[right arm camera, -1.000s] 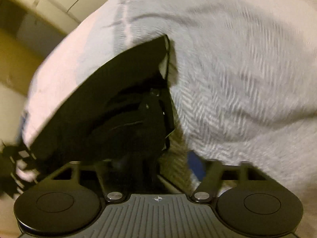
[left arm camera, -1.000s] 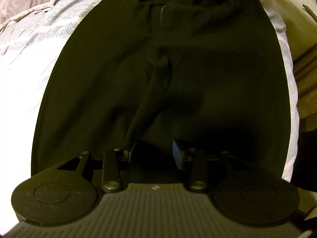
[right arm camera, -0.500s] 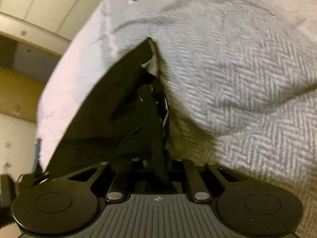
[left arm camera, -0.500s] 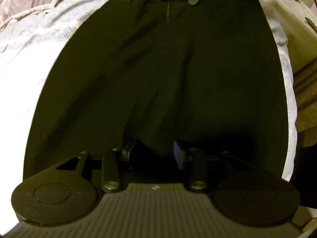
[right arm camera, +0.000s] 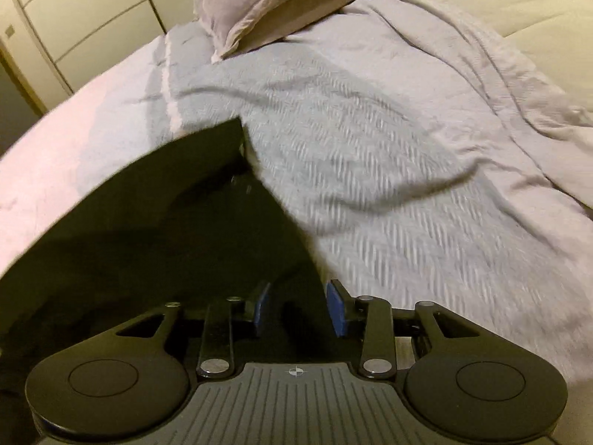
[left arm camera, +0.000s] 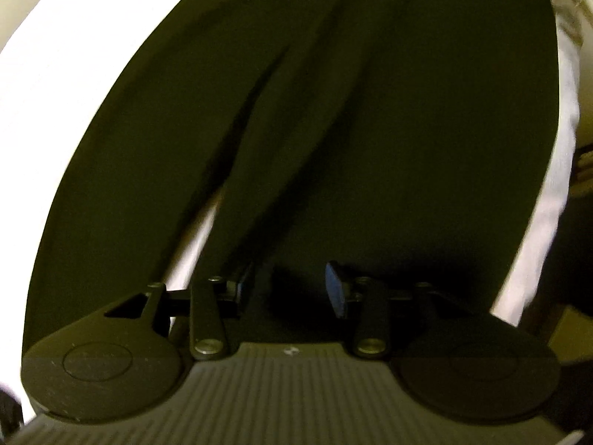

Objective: Fold clothes

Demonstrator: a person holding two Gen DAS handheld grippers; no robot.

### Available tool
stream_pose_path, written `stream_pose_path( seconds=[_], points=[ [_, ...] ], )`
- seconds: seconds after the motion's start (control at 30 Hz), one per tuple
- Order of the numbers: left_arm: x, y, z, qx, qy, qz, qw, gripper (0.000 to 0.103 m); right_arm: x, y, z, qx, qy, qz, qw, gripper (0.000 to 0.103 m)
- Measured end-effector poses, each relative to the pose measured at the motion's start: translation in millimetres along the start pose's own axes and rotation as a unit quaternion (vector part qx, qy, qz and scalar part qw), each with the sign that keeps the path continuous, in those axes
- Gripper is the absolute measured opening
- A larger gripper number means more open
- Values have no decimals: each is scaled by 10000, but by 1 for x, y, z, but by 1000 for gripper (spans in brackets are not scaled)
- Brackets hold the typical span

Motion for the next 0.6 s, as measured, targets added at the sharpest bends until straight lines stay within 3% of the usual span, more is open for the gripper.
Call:
stream_pose_path(
  seconds=[0.17,0.6],
  points=[
    [-5,-82,5,-114,180,-213,9995,45,-7,-49,-32,-341,-196,-573,9976,37],
    [2,-276,6,-296,281,-455,9981,53,-10,-149,-167,-617,-296,-1240,9899,37]
  ],
)
Point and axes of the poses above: each gripper's, at about its wrist camera, not at the fingertips, and x roughly the way its jaws point, z to its right, y to its top, the point moved 2 cm from there along x, roughly the way its jaws point, and after that the axes turned 7 degrees about x, right-handed, at the moved point
